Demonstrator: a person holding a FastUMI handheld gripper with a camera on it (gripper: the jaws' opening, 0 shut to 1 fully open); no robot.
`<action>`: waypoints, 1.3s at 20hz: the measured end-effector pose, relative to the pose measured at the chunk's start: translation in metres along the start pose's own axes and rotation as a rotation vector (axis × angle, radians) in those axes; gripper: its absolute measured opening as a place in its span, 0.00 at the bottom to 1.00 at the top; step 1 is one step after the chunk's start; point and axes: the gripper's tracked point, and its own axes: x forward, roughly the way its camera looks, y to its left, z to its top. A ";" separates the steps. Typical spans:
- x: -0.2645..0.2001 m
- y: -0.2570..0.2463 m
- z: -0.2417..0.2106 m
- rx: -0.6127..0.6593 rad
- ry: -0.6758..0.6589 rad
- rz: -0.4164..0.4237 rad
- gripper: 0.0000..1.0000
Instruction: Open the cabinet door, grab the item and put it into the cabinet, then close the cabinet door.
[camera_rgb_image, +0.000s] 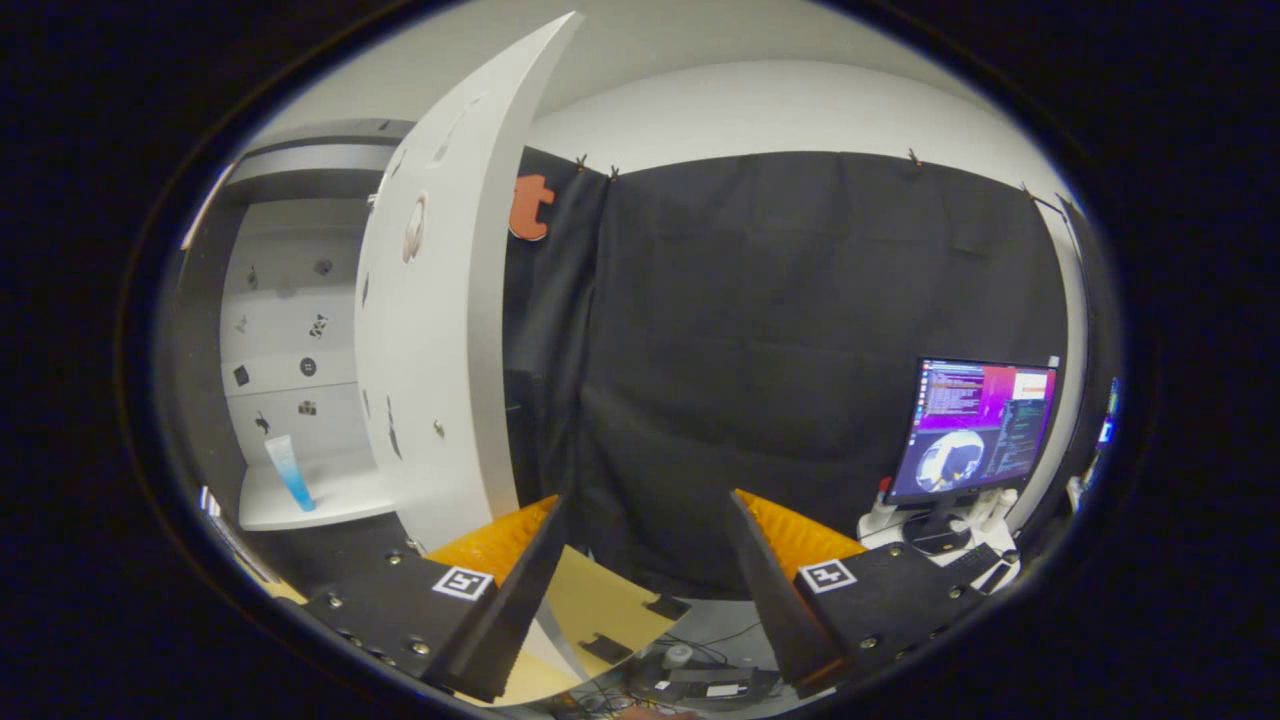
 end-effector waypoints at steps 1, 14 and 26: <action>0.000 0.003 -0.001 0.001 0.007 0.031 0.96; -0.034 0.048 -0.006 -0.007 0.035 0.293 0.95; -0.101 0.166 -0.020 0.007 0.093 0.732 0.96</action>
